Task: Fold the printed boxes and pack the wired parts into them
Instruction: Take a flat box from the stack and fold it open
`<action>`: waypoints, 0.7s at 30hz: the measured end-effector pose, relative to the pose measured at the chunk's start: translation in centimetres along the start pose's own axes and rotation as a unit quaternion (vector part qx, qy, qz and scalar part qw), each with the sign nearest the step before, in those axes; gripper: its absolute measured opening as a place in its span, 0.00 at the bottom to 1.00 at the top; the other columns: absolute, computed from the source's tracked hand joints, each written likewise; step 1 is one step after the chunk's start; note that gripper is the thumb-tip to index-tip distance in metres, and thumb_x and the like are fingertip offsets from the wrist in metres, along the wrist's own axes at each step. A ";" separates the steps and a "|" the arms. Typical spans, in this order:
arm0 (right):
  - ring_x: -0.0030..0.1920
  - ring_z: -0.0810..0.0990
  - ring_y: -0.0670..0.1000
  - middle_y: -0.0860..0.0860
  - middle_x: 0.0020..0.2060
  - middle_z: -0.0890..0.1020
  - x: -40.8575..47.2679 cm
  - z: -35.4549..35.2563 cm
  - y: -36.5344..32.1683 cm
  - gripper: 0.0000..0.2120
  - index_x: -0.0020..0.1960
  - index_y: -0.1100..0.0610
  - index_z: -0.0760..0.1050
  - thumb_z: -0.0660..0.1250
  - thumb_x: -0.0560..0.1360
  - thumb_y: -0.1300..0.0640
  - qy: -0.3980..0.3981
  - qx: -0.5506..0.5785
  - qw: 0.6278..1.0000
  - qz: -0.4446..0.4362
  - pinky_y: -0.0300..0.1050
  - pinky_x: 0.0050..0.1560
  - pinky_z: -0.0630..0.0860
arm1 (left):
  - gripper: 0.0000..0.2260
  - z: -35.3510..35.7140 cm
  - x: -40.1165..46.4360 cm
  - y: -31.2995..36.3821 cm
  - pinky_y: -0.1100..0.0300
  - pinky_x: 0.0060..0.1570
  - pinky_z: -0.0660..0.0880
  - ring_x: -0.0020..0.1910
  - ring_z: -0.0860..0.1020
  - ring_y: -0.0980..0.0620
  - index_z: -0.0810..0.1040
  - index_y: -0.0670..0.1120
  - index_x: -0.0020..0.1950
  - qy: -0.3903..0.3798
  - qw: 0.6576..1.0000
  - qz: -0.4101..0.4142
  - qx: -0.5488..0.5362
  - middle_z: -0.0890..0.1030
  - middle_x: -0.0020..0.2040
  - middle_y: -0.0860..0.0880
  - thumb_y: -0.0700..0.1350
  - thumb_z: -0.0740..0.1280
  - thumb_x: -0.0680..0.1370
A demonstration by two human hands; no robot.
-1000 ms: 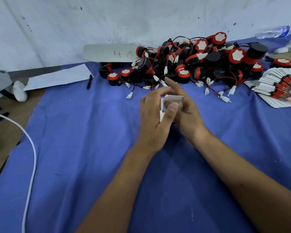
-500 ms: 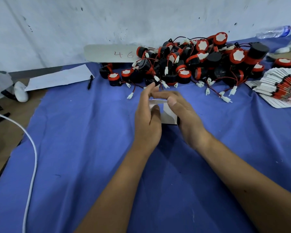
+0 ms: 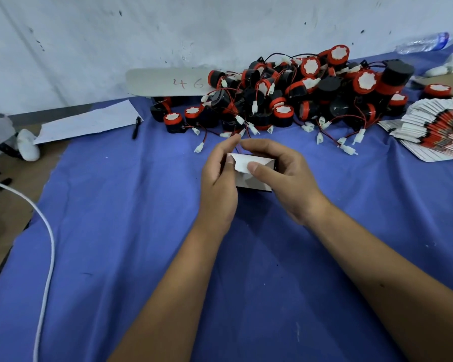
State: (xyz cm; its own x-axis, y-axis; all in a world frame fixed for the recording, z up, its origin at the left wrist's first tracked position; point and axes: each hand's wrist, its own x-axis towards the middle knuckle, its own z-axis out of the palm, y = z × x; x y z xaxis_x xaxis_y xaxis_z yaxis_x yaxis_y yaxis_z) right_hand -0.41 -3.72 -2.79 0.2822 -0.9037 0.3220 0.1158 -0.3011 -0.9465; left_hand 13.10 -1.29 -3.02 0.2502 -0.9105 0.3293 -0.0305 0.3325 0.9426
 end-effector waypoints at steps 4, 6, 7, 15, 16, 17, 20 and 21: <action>0.61 0.81 0.48 0.46 0.60 0.83 0.1 -0.6 0.0 0.18 0.64 0.46 0.80 0.71 0.75 0.55 -0.021 -0.039 0.999 0.001 0.48 0.62 0.79 | 0.17 -0.1 0.1 0.1 0.55 0.71 0.73 0.71 0.76 0.54 0.78 0.44 0.71 -0.001 1.000 0.019 -0.006 0.80 0.70 0.49 0.34 0.58 0.86; 0.60 0.80 0.45 0.45 0.59 0.83 0.1 -0.8 0.2 0.17 0.66 0.49 0.79 0.71 0.78 0.57 -0.034 -0.078 0.996 -0.001 0.44 0.61 0.78 | 0.16 -0.2 0.0 0.1 0.57 0.69 0.75 0.69 0.77 0.56 0.79 0.43 0.69 0.008 1.000 0.021 -0.015 0.80 0.69 0.50 0.32 0.60 0.85; 0.59 0.80 0.43 0.44 0.58 0.83 0.1 -0.8 0.2 0.16 0.67 0.50 0.79 0.70 0.79 0.58 -0.040 -0.100 0.994 -0.005 0.39 0.59 0.77 | 0.16 -0.2 0.0 0.0 0.58 0.67 0.76 0.69 0.78 0.56 0.80 0.44 0.67 0.015 0.999 0.020 -0.023 0.81 0.69 0.50 0.31 0.61 0.84; 0.61 0.80 0.46 0.45 0.59 0.84 0.6 -0.9 0.6 0.17 0.65 0.51 0.81 0.71 0.77 0.52 -0.005 -0.098 0.995 -0.012 0.45 0.60 0.76 | 0.17 -1.0 0.6 -0.2 0.59 0.70 0.72 0.69 0.76 0.58 0.79 0.44 0.70 0.035 0.998 -0.004 -0.061 0.81 0.68 0.52 0.35 0.57 0.85; 0.62 0.80 0.49 0.47 0.60 0.84 0.6 -0.9 0.5 0.18 0.65 0.51 0.81 0.70 0.76 0.50 -0.006 -0.069 0.998 -0.011 0.50 0.62 0.76 | 0.17 -1.1 0.7 -0.3 0.58 0.70 0.73 0.69 0.76 0.56 0.78 0.44 0.71 0.044 0.997 -0.017 -0.059 0.81 0.68 0.51 0.37 0.56 0.86; 0.63 0.80 0.51 0.48 0.60 0.84 0.6 -0.9 0.4 0.19 0.65 0.51 0.81 0.70 0.76 0.48 -0.013 -0.042 0.999 -0.012 0.52 0.64 0.77 | 0.16 -1.0 0.7 -0.3 0.55 0.71 0.73 0.69 0.77 0.53 0.78 0.44 0.70 0.045 0.997 -0.029 -0.055 0.81 0.68 0.49 0.39 0.56 0.87; 0.64 0.79 0.49 0.45 0.63 0.82 0.3 -0.5 0.2 0.24 0.68 0.48 0.77 0.70 0.74 0.42 -0.043 -0.086 0.995 -0.041 0.47 0.63 0.78 | 0.15 -0.4 0.2 -0.1 0.41 0.71 0.73 0.68 0.78 0.45 0.79 0.48 0.68 0.012 0.997 -0.043 -0.061 0.81 0.67 0.47 0.46 0.55 0.87; 0.64 0.79 0.47 0.43 0.63 0.81 0.2 -0.3 0.2 0.25 0.68 0.47 0.77 0.70 0.74 0.41 -0.041 -0.118 0.991 -0.049 0.44 0.61 0.77 | 0.15 -0.2 0.1 0.0 0.42 0.69 0.74 0.66 0.79 0.46 0.79 0.49 0.66 0.004 0.998 -0.040 -0.057 0.82 0.64 0.51 0.48 0.56 0.86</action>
State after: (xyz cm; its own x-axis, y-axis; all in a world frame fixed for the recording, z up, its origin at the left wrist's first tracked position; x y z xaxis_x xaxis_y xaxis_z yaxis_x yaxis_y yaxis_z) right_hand -0.63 -4.09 -2.94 0.3585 -0.8421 0.4030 -0.0769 -0.4569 -0.8862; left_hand 13.36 -1.34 -2.96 0.2549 -0.9336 0.2520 0.0999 0.2846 0.9534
